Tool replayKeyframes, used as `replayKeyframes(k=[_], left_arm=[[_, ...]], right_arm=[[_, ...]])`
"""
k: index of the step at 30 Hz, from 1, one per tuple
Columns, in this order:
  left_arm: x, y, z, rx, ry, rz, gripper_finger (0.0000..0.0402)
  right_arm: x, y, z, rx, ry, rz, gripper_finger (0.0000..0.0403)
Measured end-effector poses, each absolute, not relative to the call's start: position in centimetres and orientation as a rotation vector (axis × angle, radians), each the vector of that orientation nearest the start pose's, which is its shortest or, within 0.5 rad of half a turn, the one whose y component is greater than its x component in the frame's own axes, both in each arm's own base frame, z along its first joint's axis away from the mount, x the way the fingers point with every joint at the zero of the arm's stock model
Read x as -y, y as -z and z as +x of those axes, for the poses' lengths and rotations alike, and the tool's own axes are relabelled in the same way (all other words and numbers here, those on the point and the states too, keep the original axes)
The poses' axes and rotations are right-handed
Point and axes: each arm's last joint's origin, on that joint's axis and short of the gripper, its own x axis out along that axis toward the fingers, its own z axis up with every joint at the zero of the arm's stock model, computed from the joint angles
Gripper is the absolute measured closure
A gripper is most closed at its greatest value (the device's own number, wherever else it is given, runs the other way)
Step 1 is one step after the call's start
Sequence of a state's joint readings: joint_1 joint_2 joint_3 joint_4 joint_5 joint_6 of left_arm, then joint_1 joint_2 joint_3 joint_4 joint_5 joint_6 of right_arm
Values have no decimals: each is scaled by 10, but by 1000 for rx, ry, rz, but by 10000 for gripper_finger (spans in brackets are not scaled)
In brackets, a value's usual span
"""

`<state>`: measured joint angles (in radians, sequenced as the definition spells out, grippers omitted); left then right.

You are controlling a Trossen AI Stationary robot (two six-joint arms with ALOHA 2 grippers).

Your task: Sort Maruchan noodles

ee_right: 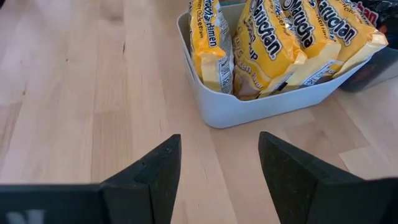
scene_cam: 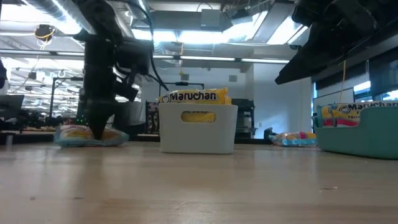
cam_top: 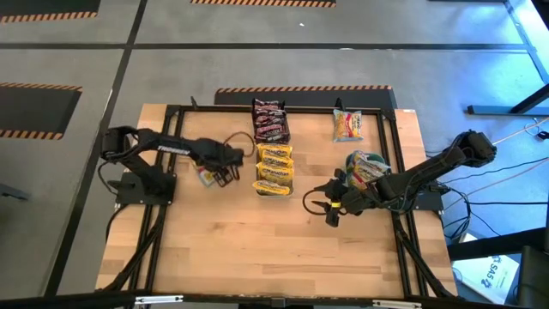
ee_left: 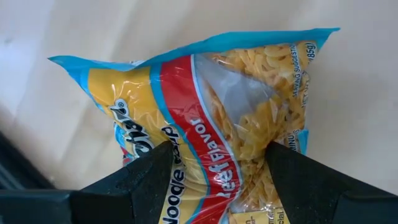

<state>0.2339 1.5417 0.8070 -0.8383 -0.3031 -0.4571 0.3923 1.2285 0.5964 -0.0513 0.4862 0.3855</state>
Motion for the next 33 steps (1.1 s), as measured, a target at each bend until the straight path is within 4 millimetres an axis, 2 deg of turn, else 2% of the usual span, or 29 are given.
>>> replayKeyframes(k=[8,13,20,24,30,33], left_arm=[[7,-152,237,-1421,-577,-181,146],[55,-153,240,-1328,-402,-102,146],[109,-156,242,-1160,-170,-78,147],[131,-164,241,-1090,-74,-35,147],[149,-194,236,-1007,-47,-34,147],[154,-203,230,-981,-41,-86,147]], right_arm=[[-79,-197,224,-599,176,95,205],[-80,-198,225,-592,159,111,205],[-83,-201,227,-564,89,150,205],[-86,-198,233,-552,58,161,205],[-95,-180,250,-556,0,173,205],[-105,-175,262,-567,-40,177,205]])
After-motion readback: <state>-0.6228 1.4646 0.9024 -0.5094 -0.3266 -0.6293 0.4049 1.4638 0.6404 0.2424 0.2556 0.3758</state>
